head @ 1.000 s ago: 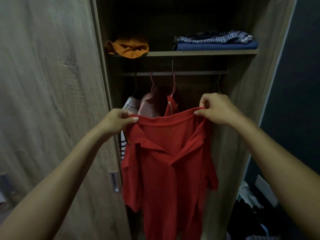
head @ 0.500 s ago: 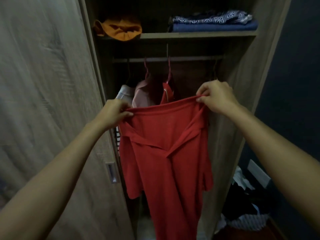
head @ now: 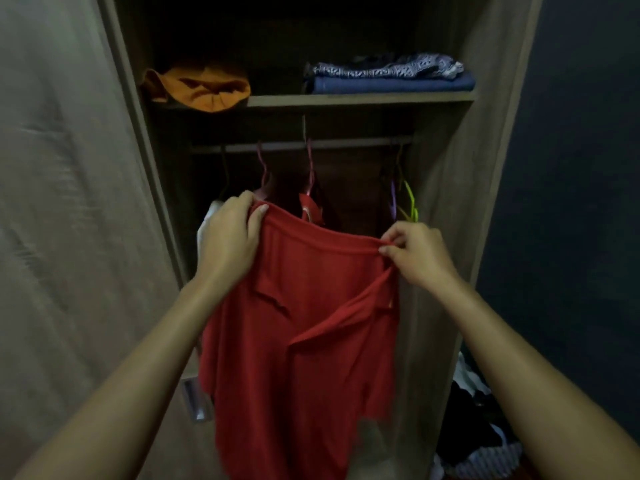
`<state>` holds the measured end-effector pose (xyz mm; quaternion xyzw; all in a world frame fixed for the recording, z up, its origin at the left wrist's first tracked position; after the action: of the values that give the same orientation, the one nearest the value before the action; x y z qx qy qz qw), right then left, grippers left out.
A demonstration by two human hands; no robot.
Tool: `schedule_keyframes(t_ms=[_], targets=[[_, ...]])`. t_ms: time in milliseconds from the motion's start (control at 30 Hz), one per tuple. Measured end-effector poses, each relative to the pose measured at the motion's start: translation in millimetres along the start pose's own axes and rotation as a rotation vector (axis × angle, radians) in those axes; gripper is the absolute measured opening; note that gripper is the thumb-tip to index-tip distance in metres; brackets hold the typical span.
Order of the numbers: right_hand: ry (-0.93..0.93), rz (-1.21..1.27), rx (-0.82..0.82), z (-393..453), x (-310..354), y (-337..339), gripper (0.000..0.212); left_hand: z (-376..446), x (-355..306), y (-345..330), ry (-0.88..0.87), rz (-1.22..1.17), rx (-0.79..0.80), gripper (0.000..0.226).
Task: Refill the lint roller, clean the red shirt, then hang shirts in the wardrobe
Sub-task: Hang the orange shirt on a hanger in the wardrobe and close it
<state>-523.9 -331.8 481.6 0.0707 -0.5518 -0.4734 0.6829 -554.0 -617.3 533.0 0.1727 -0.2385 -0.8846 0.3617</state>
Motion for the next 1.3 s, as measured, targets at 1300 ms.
schedule_keyframes(t_ms=[1300], targets=[[-0.310,0.969,0.201,311.2,-20.0,-118.8,0.019,107.3,23.3,-96.4,-0.023,0.190,-0.028,0.027]])
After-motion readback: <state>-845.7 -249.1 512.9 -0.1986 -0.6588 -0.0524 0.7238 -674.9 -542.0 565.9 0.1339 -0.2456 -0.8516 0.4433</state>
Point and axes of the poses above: each hand's wrist, its own z-axis towards the middle knuckle, its own y-axis out of the back of the hand, x = y × z, the point moved 9 cm from there along z, towards the middle knuckle, and after that the axes turned 12 degrees about -y, right-handed, at the moved point
